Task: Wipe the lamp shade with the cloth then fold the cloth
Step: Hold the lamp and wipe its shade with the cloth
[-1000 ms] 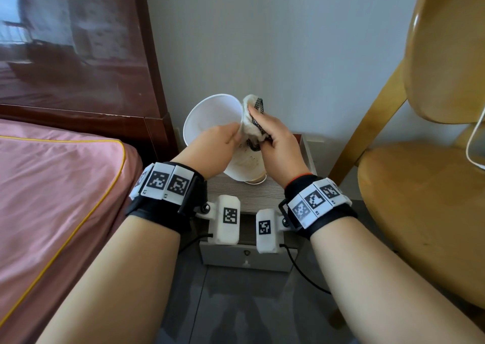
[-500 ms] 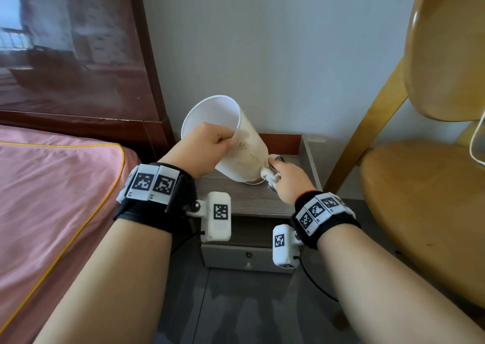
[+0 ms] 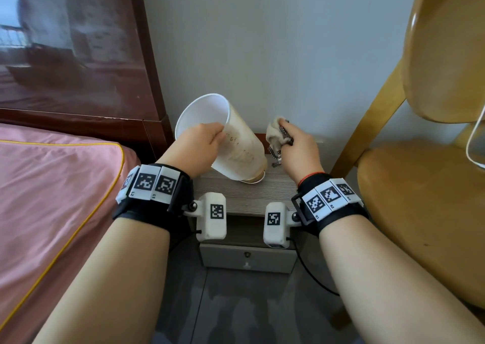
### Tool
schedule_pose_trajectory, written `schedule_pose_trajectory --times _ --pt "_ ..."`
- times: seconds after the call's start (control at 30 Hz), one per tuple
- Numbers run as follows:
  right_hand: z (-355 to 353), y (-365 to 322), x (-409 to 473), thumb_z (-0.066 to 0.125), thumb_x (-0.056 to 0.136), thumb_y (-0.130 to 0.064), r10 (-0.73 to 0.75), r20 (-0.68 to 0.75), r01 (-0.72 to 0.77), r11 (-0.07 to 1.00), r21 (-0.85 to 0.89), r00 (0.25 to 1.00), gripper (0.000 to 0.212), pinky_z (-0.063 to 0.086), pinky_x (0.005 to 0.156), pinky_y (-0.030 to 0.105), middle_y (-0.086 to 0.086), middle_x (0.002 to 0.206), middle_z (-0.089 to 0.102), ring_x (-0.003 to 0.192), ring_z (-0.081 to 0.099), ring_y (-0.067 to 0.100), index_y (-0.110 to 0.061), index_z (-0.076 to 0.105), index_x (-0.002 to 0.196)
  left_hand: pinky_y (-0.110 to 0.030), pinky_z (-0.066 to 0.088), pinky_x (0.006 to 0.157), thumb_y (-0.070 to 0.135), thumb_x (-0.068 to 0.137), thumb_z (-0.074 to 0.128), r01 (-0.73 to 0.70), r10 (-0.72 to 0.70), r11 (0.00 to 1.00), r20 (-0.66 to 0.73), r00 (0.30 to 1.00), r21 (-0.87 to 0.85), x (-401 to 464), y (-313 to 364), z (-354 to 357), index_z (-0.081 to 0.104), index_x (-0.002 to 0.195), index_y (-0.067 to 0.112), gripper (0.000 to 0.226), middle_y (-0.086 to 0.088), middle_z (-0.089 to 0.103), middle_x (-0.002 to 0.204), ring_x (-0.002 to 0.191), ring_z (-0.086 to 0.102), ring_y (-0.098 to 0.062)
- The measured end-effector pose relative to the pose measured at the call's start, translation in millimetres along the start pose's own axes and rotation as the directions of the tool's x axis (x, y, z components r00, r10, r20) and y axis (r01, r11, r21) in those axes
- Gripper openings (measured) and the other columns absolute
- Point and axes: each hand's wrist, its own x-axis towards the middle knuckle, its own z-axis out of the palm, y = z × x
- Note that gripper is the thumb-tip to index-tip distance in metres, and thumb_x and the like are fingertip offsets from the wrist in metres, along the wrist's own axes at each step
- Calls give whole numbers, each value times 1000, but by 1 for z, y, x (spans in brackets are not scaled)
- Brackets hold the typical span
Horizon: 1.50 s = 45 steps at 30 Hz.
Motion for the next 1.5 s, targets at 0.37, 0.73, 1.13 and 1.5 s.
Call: schedule_pose_trajectory --times 0.37,0.73,1.13,1.5 --pt "7 -22 3 43 85 7 -76 -42 82 980 182 996 56 43 106 34 2 132 61 121 55 14 -21 58 131 -24 26 47 24 101 42 17 -18 1000 -55 998 -21 6 4 0 42 61 15 41 4 36 54 49 33 -11" --pt "33 -14 -18 42 80 13 -239 78 231 968 101 968 63 36 110 27 6 134 56 125 49 17 -21 59 130 -19 31 48 25 102 39 -36 30 996 -75 997 -85 8 0 7 57 82 8 32 4 45 58 54 40 -12" --pt "11 24 -9 44 86 -1 180 310 -51 923 -383 934 50 46 96 35 11 122 63 112 58 30 -22 60 128 -23 32 53 26 103 36 -46 40 994 -59 997 -102 10 -2 13 58 96 12 27 7 48 63 57 44 -9" --pt "4 -37 -2 45 85 3 -178 -108 189 978 94 978 56 36 101 14 -3 125 58 118 52 9 -25 56 132 -10 33 48 26 102 38 -55 44 985 -72 996 -164 9 -2 12 60 94 15 26 6 47 60 55 42 -11"
